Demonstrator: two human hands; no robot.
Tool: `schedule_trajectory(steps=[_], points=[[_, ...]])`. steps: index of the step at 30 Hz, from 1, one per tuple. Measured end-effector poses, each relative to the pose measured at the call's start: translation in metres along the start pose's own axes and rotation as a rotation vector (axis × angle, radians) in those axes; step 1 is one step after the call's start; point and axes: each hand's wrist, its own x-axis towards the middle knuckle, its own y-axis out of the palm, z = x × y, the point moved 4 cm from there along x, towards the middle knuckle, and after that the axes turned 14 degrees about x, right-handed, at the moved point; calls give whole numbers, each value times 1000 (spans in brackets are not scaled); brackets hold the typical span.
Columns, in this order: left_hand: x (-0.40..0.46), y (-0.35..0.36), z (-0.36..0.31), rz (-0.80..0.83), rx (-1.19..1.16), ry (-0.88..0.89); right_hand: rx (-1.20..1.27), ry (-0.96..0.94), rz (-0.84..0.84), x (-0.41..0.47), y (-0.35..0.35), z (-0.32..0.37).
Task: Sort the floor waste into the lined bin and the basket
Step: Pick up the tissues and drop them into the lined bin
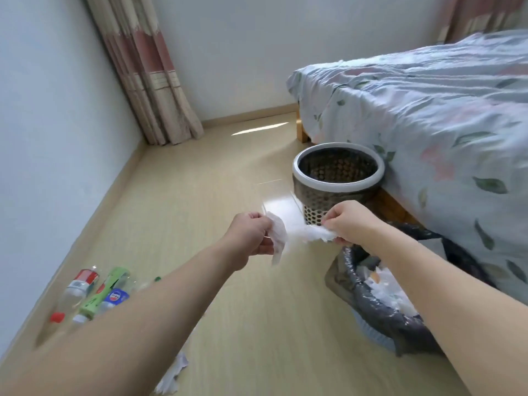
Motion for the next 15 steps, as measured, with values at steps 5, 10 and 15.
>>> schedule_trajectory(steps=[5, 10, 15], points=[[35, 144, -28, 96, 111, -31, -125, 199, -230, 0, -95, -105], [47, 240, -23, 175, 165, -79, -235, 298, -324, -5, -139, -171], [54, 244, -32, 134, 347, 32, -187, 288, -384, 2, -146, -179]])
